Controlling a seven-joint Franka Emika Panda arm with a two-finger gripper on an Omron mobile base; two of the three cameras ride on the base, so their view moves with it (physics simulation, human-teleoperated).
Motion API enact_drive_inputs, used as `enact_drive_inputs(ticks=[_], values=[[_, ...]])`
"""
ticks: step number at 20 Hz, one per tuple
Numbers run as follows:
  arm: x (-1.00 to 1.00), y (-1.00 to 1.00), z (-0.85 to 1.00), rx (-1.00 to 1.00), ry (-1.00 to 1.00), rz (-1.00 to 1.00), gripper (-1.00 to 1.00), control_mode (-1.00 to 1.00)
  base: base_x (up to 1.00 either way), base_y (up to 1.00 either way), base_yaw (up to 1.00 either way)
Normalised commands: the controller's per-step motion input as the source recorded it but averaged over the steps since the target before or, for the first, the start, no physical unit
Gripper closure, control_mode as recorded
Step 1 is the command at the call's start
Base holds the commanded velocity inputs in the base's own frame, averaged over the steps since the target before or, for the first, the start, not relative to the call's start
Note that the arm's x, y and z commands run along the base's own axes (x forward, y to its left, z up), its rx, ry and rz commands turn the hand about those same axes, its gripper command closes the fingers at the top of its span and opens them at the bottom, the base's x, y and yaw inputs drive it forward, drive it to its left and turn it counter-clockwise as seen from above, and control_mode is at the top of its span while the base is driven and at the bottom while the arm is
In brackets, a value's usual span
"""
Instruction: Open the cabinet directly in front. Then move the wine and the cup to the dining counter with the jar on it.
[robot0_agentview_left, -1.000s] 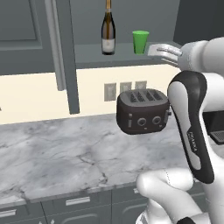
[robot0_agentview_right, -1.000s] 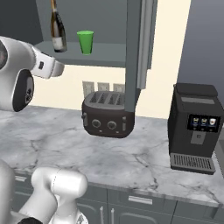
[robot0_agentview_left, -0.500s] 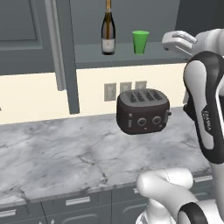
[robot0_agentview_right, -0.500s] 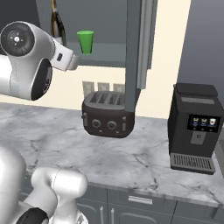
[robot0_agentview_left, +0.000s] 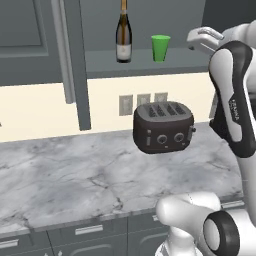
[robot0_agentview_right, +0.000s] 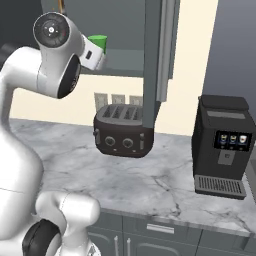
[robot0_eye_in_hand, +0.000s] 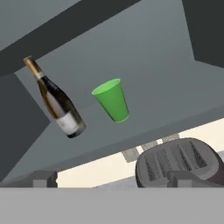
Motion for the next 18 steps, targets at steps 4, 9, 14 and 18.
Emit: enact_drive_inputs(ticks=[4,9,14,18], values=[[0.52,-0.09,0.00,-0.01,-0.05,0.00,-1.00,-1.00,0.00,0.00,0.00],[0.81,-0.02,0.06,0.00,0.00,0.00,-1.00,-1.00,0.00,0.00,0.00],[0.68,-0.06,0.25,0.00,0.00,0.00,-1.00,-1.00,0.00,0.00,0.00],[0.11,0.00,0.00,0.00,0.03,0.00,-1.00,-1.00,0.00,0.00,0.00]])
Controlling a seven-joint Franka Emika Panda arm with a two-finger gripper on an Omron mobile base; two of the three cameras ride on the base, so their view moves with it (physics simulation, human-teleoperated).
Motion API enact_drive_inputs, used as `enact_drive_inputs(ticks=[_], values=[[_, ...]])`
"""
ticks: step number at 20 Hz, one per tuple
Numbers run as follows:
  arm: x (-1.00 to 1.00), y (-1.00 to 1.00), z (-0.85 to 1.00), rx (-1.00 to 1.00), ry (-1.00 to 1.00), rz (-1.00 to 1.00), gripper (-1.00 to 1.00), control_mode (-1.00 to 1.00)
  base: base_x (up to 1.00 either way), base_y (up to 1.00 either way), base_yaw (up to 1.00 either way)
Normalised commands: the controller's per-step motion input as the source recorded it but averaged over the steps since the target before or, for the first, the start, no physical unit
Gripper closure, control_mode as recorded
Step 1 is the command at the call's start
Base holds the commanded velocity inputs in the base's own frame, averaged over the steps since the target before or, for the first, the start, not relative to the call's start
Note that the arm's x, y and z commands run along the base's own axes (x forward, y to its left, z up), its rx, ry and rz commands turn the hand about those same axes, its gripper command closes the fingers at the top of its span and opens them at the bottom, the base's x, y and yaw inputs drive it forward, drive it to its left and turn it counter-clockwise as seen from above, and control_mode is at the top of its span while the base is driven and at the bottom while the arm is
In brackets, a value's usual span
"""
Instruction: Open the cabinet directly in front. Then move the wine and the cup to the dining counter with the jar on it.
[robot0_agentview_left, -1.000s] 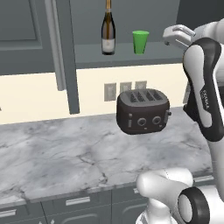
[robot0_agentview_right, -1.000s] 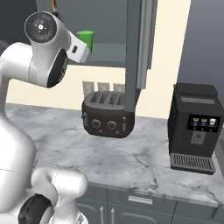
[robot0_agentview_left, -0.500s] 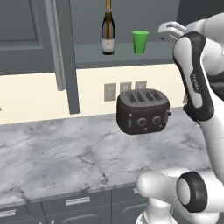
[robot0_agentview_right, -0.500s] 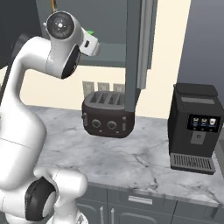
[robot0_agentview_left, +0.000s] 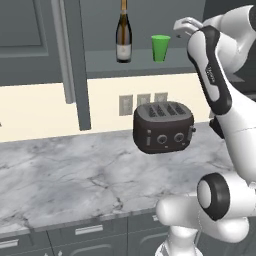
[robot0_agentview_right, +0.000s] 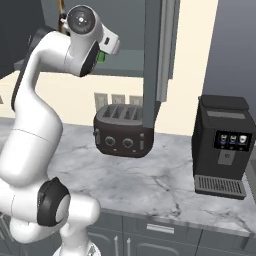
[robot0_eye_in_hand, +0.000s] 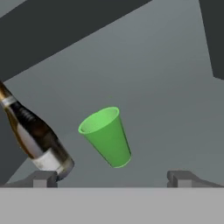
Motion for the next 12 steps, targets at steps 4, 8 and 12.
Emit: enact_drive_inputs(ticks=[4,8,12], values=[[0.11,0.00,-0.03,-0.02,0.07,0.00,-1.00,-1.00,0.00,0.00,0.00],[0.21,0.00,-0.05,-0.01,0.00,0.00,-1.00,-1.00,0.00,0.00,0.00],[0.28,0.00,-0.17,-0.04,0.00,0.00,-1.00,-1.00,0.00,0.00,0.00]])
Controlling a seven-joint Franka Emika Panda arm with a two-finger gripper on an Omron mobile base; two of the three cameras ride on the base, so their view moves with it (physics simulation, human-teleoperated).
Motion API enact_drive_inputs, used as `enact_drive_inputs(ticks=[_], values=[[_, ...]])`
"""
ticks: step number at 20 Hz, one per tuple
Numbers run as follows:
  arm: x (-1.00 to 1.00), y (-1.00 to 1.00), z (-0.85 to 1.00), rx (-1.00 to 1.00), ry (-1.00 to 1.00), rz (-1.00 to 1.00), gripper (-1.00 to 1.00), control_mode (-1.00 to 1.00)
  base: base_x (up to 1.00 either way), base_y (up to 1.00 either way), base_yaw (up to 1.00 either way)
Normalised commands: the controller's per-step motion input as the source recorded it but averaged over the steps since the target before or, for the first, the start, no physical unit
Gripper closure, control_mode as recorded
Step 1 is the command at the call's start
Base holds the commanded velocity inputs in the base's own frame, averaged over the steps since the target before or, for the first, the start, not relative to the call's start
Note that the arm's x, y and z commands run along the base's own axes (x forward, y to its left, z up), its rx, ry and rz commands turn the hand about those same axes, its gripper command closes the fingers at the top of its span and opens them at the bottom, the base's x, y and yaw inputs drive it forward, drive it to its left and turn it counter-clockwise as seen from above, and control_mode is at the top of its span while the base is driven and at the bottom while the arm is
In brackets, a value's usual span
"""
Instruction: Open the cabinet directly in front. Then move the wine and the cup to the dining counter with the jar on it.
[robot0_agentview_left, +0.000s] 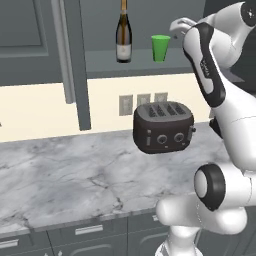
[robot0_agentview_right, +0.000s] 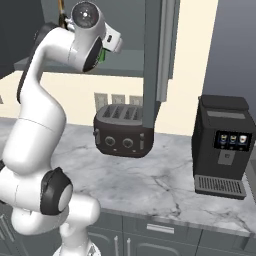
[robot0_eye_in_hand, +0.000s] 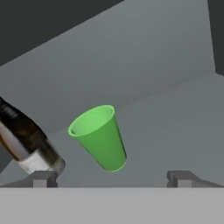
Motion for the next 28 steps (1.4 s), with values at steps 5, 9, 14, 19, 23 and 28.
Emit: enact_drive_inputs(ticks=[5,9,14,19,23,28], values=[[0.53,0.00,-0.06,-0.01,0.00,0.00,-1.00,-1.00,0.00,0.00,0.00],[0.59,-0.01,0.00,0.00,0.02,0.00,-1.00,-1.00,0.00,0.00,0.00],[0.37,0.00,0.00,0.00,0.08,0.00,-1.00,-1.00,0.00,0.00,0.00],[0.12,0.00,0.00,0.00,0.08,0.00,-1.00,-1.00,0.00,0.00,0.00],[0.11,0.00,0.00,0.00,0.03,0.00,-1.00,-1.00,0.00,0.00,0.00],[0.15,0.00,0.00,0.00,0.00,0.00,-1.00,-1.00,0.00,0.00,0.00]])
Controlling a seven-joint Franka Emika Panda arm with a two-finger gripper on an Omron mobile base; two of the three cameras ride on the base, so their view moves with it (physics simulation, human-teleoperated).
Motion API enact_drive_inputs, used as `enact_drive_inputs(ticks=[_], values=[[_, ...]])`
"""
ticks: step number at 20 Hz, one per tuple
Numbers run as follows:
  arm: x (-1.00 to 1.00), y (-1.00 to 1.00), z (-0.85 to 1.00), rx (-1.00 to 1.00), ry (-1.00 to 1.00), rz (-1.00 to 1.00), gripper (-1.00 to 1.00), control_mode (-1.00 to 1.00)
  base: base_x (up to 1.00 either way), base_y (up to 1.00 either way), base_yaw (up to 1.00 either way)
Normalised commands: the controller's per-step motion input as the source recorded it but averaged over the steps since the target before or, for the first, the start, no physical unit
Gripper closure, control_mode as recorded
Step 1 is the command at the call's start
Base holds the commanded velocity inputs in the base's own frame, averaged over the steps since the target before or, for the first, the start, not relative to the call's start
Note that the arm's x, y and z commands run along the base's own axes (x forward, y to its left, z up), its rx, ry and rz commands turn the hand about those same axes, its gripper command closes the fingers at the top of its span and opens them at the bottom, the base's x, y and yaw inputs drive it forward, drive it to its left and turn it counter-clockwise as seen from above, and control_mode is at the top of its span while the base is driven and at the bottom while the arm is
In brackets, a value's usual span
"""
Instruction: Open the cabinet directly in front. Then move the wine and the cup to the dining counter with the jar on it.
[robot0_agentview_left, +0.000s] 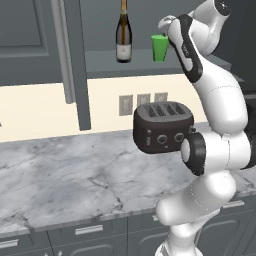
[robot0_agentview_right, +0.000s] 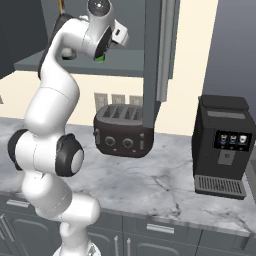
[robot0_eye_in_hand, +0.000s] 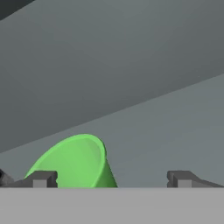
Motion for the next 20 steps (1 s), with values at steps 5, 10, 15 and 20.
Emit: enact_drive_inputs(ticks=[5,10,15,20], values=[[0.28,0.00,0.00,0.00,0.00,0.00,-1.00,-1.00,0.00,0.00,0.00],[0.22,0.00,-0.05,0.00,0.03,0.00,-1.00,-1.00,0.00,0.00,0.00],[0.18,0.00,-0.05,0.00,0.07,0.00,-1.00,-1.00,0.00,0.00,0.00],[0.11,0.00,-0.01,0.00,0.02,0.00,-1.00,-1.00,0.00,0.00,0.00]])
